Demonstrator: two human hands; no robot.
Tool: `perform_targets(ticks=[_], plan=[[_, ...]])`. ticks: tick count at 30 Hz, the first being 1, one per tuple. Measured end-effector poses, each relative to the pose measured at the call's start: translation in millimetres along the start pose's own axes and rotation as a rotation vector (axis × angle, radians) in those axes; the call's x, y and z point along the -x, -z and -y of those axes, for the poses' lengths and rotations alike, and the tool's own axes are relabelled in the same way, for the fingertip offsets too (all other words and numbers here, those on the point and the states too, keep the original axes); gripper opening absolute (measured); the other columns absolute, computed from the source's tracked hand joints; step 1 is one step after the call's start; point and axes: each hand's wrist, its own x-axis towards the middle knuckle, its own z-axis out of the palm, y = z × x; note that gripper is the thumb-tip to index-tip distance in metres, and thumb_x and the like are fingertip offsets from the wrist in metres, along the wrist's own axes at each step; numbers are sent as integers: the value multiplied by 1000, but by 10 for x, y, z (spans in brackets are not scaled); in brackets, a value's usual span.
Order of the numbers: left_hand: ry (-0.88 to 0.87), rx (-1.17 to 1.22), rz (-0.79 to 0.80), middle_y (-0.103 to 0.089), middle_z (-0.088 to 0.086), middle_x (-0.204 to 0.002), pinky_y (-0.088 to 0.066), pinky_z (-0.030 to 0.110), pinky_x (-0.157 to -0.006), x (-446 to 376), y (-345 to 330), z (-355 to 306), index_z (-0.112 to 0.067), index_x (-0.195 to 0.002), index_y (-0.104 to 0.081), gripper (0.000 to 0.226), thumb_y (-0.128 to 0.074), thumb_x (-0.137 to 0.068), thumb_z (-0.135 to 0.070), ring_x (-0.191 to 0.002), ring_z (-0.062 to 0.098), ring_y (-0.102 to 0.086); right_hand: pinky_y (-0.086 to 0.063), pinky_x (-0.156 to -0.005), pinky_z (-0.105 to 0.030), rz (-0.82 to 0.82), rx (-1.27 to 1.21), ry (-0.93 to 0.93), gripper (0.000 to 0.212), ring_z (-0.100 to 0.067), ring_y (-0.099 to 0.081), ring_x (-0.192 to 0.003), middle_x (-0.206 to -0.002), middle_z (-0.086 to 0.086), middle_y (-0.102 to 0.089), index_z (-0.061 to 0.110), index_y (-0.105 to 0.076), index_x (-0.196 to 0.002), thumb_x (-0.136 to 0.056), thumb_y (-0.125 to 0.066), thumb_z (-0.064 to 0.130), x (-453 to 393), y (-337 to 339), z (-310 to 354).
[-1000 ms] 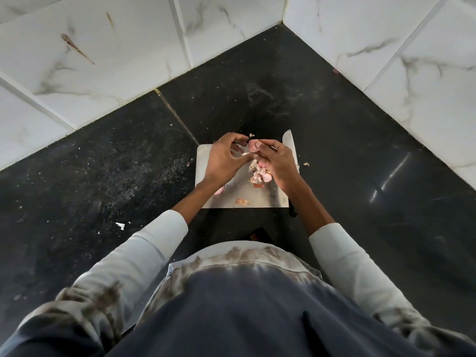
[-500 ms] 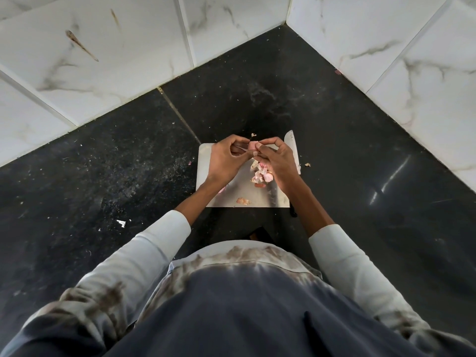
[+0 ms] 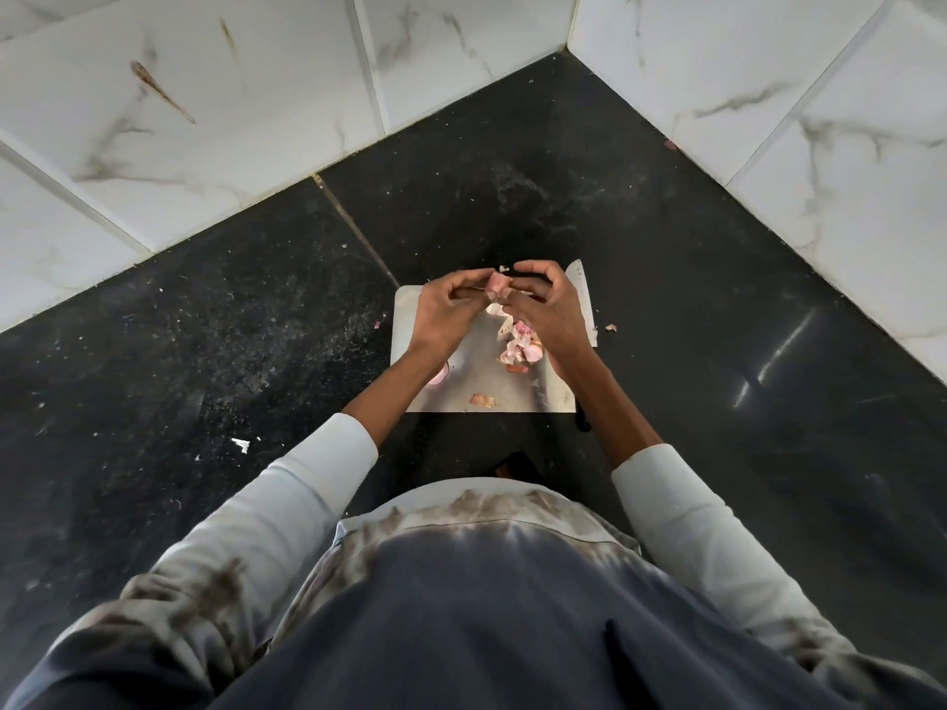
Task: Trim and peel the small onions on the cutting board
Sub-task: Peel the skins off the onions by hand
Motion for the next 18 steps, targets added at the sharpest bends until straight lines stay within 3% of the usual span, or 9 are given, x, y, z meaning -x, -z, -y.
perform_targets(ticks=[4, 10, 18], plan=[[17, -4, -1, -74, 6, -122, -60, 33, -102, -35, 6, -20, -10, -125, -77, 31, -78, -95, -10, -109, 17, -74, -61, -91, -25, -33, 117, 26, 47, -6, -74, -107, -116, 11, -77, 26, -68, -129, -87, -88, 39, -34, 3, -31], [32, 50, -37, -80, 7, -112, -63, 29, -95, -24, 13, -84, -5, -119, -78, 24, -77, -95, -9, -100, 14, -79, -63, -96, -33, -65, 174, 12, 43, -12, -75, -104, -113, 8, -79, 20, -76, -124, -89, -86, 41, -48, 13, -60], [-39, -7, -37, -82, 6, -102, -60, 16, -80, -14, 50, -146, -5, -111, -82, 20, -81, -93, -14, -91, 10, -79, -64, -95, -34, -44, 195, 127, 37, -13, -78, -100, -108, 4, -80, 13, -76, -116, -86, -90, 29, -28, 52, -43]])
